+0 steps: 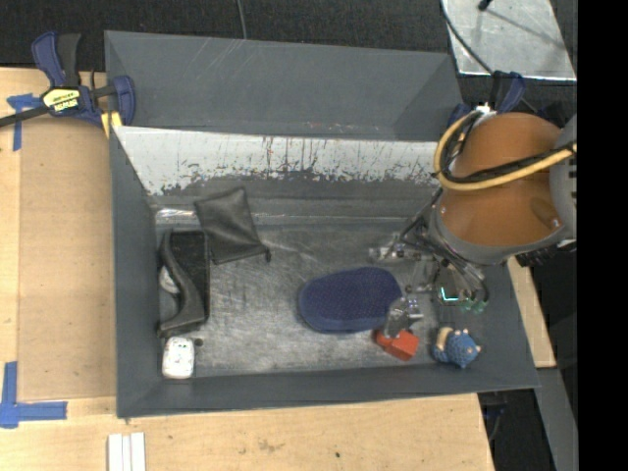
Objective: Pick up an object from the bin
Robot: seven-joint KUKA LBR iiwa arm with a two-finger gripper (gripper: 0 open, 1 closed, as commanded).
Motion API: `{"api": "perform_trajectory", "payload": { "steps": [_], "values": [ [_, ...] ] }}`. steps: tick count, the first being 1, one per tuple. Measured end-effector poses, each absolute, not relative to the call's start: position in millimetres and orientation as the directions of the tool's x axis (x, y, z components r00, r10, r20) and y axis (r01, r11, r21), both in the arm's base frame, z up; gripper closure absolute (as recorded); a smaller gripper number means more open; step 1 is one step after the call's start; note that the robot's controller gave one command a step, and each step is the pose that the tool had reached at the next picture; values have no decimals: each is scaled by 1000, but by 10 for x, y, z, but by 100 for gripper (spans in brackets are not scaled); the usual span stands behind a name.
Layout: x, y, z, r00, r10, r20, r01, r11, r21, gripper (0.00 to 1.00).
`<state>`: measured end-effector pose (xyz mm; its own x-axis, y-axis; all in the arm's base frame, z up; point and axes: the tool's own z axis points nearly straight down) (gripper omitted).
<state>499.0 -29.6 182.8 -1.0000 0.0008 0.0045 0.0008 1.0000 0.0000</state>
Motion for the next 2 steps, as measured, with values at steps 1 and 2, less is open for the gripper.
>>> {"api": "perform_trajectory", "payload": {
  "steps": [1, 2],
  "values": [
    [5389, -337, 799, -1000, -23, 2, -23, 1000, 0, 0],
    [5396, -336, 845, -1000, -24, -3, -24, 1000, 0, 100]
  ]
}}
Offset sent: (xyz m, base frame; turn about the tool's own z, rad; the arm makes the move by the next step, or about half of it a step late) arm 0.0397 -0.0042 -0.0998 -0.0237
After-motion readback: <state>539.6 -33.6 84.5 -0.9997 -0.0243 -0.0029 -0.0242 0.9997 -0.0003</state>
